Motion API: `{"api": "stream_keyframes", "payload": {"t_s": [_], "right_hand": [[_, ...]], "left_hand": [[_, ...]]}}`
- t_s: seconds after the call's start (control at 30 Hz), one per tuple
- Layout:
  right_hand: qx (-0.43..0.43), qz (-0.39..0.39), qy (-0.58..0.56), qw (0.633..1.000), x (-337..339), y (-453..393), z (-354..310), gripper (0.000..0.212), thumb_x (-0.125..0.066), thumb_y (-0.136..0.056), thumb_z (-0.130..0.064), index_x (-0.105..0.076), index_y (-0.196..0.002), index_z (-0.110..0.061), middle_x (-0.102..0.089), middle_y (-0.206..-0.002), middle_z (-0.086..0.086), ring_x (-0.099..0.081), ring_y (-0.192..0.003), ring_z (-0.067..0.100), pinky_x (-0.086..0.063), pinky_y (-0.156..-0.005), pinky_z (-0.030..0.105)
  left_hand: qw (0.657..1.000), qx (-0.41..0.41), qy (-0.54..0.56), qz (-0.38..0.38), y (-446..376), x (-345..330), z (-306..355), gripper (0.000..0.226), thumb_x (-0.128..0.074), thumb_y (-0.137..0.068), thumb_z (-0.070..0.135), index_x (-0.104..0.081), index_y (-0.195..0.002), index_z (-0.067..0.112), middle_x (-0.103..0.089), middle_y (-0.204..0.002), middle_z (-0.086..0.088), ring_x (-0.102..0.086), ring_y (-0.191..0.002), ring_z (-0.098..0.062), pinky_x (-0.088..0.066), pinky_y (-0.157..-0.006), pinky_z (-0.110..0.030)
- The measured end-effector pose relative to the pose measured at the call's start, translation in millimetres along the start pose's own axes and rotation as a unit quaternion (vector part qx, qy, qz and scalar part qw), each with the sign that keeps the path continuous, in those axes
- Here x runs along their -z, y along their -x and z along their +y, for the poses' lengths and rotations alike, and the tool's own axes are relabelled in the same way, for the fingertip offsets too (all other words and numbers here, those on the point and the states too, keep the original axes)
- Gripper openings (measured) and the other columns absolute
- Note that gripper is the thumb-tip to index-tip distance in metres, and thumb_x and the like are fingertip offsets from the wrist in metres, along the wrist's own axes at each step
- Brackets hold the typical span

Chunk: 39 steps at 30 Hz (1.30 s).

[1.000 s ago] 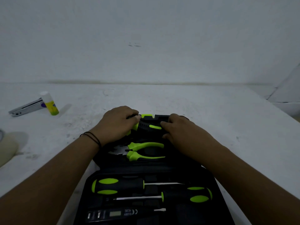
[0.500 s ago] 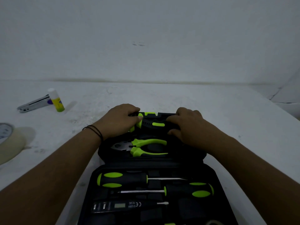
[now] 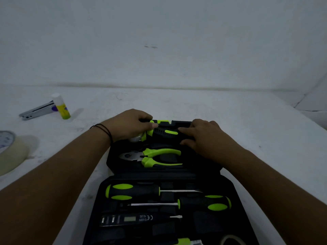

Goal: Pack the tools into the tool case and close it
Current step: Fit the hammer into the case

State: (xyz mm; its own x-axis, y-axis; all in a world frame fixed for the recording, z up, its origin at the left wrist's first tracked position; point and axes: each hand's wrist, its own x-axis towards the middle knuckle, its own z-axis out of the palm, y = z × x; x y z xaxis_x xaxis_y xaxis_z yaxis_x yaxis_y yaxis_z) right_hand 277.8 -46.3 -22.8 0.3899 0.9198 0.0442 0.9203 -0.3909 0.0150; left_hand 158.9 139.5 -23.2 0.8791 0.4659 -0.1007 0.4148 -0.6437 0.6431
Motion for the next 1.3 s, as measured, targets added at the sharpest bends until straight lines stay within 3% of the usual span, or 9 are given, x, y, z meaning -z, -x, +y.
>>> {"api": "stream_keyframes", "payload": {"t_s": [0.2,0.33,0.87,0.97,1.07,1.13,1.23,1.3], "right_hand": [[0.031,0.019,0.078,0.996,10.4,-2.8,0.5,0.042,-0.041,-0.094,-0.041,-0.044,-0.133,-0.027,-0.050,-0.113,0.010,-0.050,-0.105,0.027,-0.032,-0.089,0.036],[0.026,-0.018,0.073,0.997,7.1,-4.0,1.1,0.044,-0.041,-0.094,-0.042,-0.042,-0.136,-0.027,-0.050,-0.116,0.010,-0.051,-0.106,0.027,-0.033,-0.091,0.035],[0.031,-0.024,0.071,0.997,5.3,-4.6,4.4,0.039,-0.042,-0.092,-0.044,-0.049,-0.126,-0.025,-0.053,-0.113,0.006,-0.051,-0.106,0.024,-0.032,-0.092,0.037],[0.049,0.004,0.106,0.993,14.1,-1.8,3.3,0.038,-0.041,-0.093,-0.042,-0.049,-0.125,-0.023,-0.052,-0.110,0.007,-0.052,-0.102,0.025,-0.033,-0.089,0.037],[0.072,0.051,0.114,0.990,37.6,4.0,3.6,0.040,-0.040,-0.093,-0.042,-0.047,-0.128,-0.024,-0.051,-0.113,0.007,-0.050,-0.103,0.026,-0.032,-0.089,0.037],[0.084,0.076,0.115,0.987,56.4,8.1,1.4,0.041,-0.041,-0.093,-0.042,-0.046,-0.130,-0.025,-0.050,-0.114,0.007,-0.049,-0.105,0.026,-0.031,-0.090,0.037],[0.078,0.089,0.124,0.985,80.4,10.2,-2.2,0.040,-0.041,-0.092,-0.044,-0.048,-0.128,-0.027,-0.051,-0.111,0.006,-0.050,-0.103,0.026,-0.032,-0.090,0.038],[0.069,0.086,0.111,0.988,89.6,11.9,-5.0,0.039,-0.042,-0.092,-0.045,-0.051,-0.126,-0.027,-0.052,-0.106,0.006,-0.052,-0.100,0.025,-0.032,-0.089,0.037]], "left_hand": [[1.000,-0.012,-0.010,-0.019,0.6,2.9,-5.3,0.055,-0.062,-0.082,0.044,-0.053,-0.131,0.020,-0.054,-0.134,0.001,-0.049,-0.120,-0.014,-0.034,-0.095,-0.022],[1.000,-0.009,0.001,-0.015,-1.0,2.6,-3.6,0.056,-0.065,-0.080,0.043,-0.055,-0.129,0.018,-0.056,-0.132,0.000,-0.051,-0.118,-0.014,-0.035,-0.096,-0.023],[0.999,-0.015,0.027,-0.015,-0.2,1.1,-4.7,0.055,-0.065,-0.081,0.041,-0.054,-0.129,0.017,-0.055,-0.132,0.000,-0.050,-0.120,-0.013,-0.034,-0.094,-0.022],[0.995,-0.039,0.085,0.023,9.0,3.0,-0.4,0.045,-0.066,-0.081,0.037,-0.059,-0.123,0.024,-0.059,-0.121,0.010,-0.051,-0.116,-0.007,-0.035,-0.094,-0.021],[0.979,-0.080,0.163,0.094,22.7,14.3,12.8,0.030,-0.061,-0.082,0.043,-0.067,-0.109,0.032,-0.065,-0.103,0.020,-0.060,-0.100,0.000,-0.045,-0.088,-0.021],[0.977,-0.102,0.171,0.082,32.0,23.0,24.6,0.023,-0.061,-0.081,0.045,-0.069,-0.100,0.035,-0.070,-0.097,0.017,-0.064,-0.092,0.003,-0.049,-0.079,-0.015],[0.957,-0.094,0.273,0.018,41.4,29.2,37.4,0.034,-0.065,-0.072,0.039,-0.068,-0.099,0.019,-0.072,-0.088,0.002,-0.070,-0.081,-0.015,-0.058,-0.076,-0.027],[0.914,-0.072,0.400,0.019,42.4,28.7,40.6,0.033,-0.067,-0.072,0.029,-0.061,-0.098,0.009,-0.067,-0.084,-0.004,-0.068,-0.075,-0.020,-0.059,-0.072,-0.030]]}}
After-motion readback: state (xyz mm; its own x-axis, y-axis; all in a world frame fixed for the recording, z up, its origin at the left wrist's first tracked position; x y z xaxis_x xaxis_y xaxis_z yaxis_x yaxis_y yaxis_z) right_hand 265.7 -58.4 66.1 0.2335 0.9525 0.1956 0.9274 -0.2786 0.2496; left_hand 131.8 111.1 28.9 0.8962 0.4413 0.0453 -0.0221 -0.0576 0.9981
